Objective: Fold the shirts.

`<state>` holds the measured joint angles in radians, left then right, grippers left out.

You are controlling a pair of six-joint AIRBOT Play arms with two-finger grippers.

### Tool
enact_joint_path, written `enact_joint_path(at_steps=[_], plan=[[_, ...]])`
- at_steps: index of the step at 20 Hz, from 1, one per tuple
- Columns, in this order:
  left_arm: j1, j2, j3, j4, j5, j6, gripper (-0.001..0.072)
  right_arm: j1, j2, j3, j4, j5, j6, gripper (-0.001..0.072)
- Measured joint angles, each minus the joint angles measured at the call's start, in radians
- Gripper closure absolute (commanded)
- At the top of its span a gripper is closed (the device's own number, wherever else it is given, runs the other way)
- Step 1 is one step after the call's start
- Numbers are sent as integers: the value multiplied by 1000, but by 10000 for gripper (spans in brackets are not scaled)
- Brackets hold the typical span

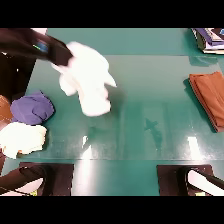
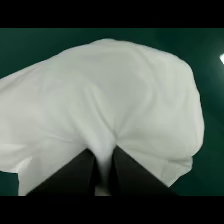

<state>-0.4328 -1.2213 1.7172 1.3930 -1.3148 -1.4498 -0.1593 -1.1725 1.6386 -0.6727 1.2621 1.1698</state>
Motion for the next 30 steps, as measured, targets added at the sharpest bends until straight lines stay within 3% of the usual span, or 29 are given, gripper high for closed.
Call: enact_joint_path(at_steps=[1,2,3,4,7,11,15,21,24,25,27,28,30], plan=[[-30,-25,-23,-12,5,13,679,0,0,3,-1,10,0,694],[-55,-54,-41,-23,14,27,485,0,0,6,-1,19,0,694],[-70,-80,-53,-32,24,38,123,0,0,8,-1,26,0,694],[-80,-107,-63,-37,30,45,48,0,0,9,-2,34,0,694],[-66,-151,-76,-50,36,60,47,0,0,11,-6,47,0,694],[66,-174,-96,-92,56,60,46,0,0,12,-9,55,0,694],[206,-270,-146,-280,99,60,46,0,0,12,-11,58,0,693],[269,-525,-150,-525,190,68,46,0,0,-49,-11,67,0,694],[270,-624,-109,-607,239,69,49,1,0,-122,-11,70,0,694],[270,-647,-97,-623,252,69,189,1,0,-151,-10,71,0,694],[270,-677,-81,-642,289,69,640,2,0,-211,-10,72,0,694],[270,-686,-75,-650,310,70,681,5,0,-243,-10,72,0,694],[270,-697,-56,-663,332,78,683,27,0,-315,-9,71,0,694]])
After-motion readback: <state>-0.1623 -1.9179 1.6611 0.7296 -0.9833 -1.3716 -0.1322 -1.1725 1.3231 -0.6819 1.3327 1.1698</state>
